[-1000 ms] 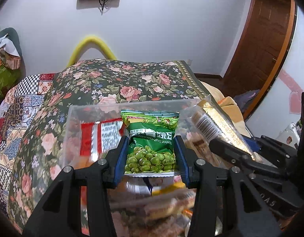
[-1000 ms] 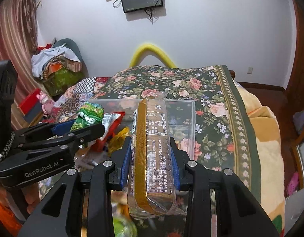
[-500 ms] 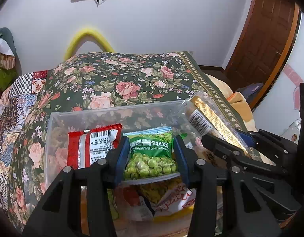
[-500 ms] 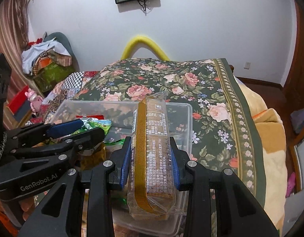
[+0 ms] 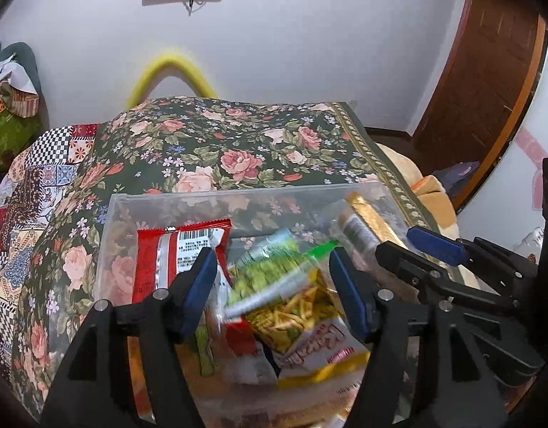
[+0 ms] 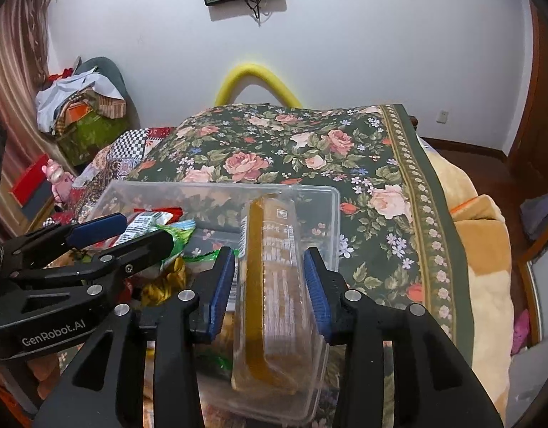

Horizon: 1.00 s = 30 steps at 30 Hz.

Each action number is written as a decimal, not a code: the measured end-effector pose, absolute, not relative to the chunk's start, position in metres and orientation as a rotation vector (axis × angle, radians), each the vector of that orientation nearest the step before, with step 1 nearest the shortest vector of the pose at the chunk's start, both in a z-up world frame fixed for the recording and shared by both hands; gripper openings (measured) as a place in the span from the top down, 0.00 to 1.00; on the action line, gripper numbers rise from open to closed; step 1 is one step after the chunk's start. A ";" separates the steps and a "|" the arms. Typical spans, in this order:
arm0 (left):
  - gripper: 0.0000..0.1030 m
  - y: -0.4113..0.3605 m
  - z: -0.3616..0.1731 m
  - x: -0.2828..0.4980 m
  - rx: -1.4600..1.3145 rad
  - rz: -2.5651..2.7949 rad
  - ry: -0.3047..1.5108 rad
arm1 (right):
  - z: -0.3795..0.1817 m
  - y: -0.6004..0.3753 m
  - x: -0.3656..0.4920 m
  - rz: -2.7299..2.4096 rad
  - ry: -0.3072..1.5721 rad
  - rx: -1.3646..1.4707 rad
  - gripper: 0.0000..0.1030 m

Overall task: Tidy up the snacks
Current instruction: 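Lower the pea bag and wafer pack into the clear box, open both tools, then grasp the cracker pack with the left tool while the right tool grasps the green jelly cup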

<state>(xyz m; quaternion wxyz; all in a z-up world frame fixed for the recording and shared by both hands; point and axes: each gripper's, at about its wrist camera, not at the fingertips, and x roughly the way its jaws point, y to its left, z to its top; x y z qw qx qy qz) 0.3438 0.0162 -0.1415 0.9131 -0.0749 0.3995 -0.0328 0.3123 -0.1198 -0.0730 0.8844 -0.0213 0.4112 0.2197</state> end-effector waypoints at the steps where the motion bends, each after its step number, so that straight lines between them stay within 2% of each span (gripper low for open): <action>1: 0.36 0.015 -0.138 0.340 -0.151 -0.071 0.820 | -0.070 -0.122 0.309 0.457 0.851 -0.044 0.60; 12: 0.30 0.002 -0.097 0.280 -0.060 -0.093 0.742 | -0.042 -0.142 0.260 0.479 0.806 -0.044 0.49; 15: 0.22 0.002 -0.095 0.264 -0.056 -0.100 0.745 | -0.041 -0.145 0.245 0.492 0.810 -0.040 0.48; 19: 0.19 0.002 -0.100 0.241 -0.035 -0.098 0.758 | -0.047 -0.147 0.228 0.502 0.829 -0.041 0.44; 30: 0.18 0.006 -0.154 0.203 0.000 -0.117 0.895 | -0.087 -0.137 0.193 0.546 0.948 -0.074 0.39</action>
